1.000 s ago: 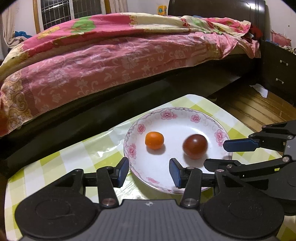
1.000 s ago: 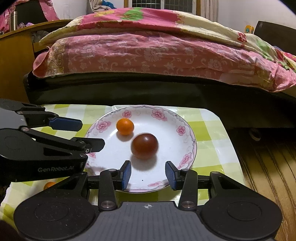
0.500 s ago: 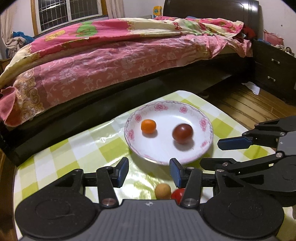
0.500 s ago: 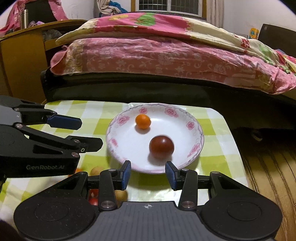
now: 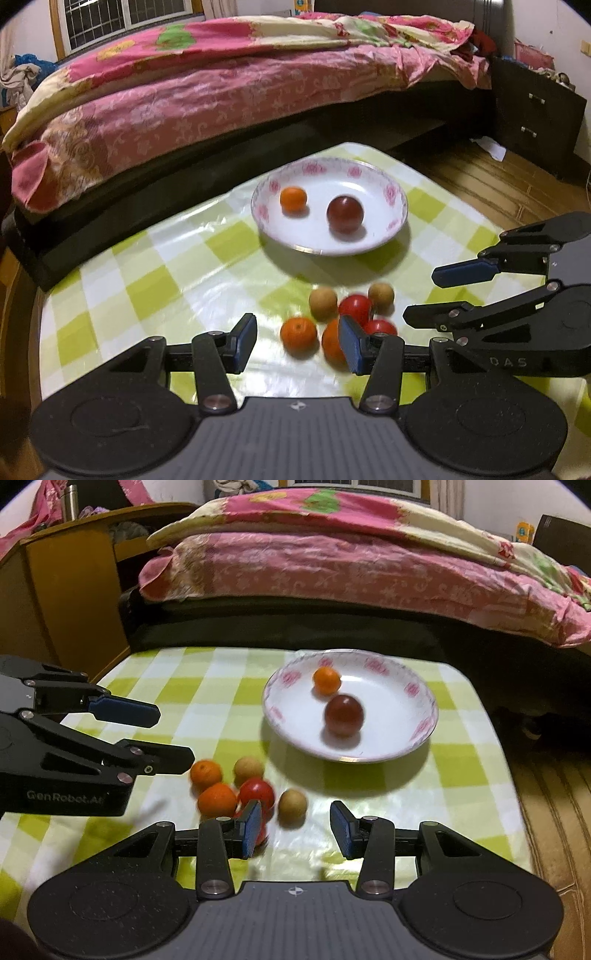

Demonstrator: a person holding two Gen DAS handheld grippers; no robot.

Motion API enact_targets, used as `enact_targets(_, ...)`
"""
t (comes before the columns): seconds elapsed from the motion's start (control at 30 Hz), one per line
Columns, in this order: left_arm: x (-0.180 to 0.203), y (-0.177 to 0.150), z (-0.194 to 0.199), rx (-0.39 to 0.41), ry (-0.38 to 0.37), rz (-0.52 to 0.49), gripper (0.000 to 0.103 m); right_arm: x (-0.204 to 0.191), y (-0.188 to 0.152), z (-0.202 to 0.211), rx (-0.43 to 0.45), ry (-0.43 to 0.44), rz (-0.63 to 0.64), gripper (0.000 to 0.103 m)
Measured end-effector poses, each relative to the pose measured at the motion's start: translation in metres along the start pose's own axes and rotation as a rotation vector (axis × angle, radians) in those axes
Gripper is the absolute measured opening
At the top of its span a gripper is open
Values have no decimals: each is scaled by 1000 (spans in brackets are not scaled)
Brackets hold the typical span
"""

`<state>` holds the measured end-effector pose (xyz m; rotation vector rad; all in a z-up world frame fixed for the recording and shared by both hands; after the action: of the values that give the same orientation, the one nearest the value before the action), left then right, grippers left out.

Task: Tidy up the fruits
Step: 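Move both open grippers back to the remaining fruits, then grasp an orange mandarin with the left gripper while the right gripper grasps a red cherry tomato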

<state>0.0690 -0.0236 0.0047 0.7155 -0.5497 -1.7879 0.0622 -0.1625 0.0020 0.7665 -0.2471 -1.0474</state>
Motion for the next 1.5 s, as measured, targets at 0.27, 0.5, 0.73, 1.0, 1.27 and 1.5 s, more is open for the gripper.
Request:
enact_targets(0.27, -5, -12, -5, -32, -18, 27, 56, -13, -12, -14, -52, 46, 21, 39)
enact_targets(0.5, -1, -16, -10, -42, -31, 10, 56, -16, -12, -33, -74, 76, 29, 39)
enact_targets(0.73, 0, -20, -17, -62, -44, 8, 56, -15, -14, -48, -96, 92, 28, 38)
enact_targets(1.0, 10, -19, -28, -73, -71, 3, 56, -7, -15, -45, -91, 96, -2, 24)
enact_targets(1.27, 25, -15, -35, -74, -125, -2, 55, 9, -20, -31, -105, 55, -48, 23)
enact_targets(1.5, 41, -14, -40, -76, -151, -26, 53, 20, -22, -27, -112, 37, -81, 23)
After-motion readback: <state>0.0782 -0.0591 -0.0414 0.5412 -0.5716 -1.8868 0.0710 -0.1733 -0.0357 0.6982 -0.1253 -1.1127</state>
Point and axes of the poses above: each gripper's, at about its wrist camera, not at the fingertips, and z roughly against the way its jaws point, x to its right, y to its top, the point moved 4 cm from there along -z, roughly the way its jaws point, and after that the axes turned 12 degrees about y, right-handed, at the moved point
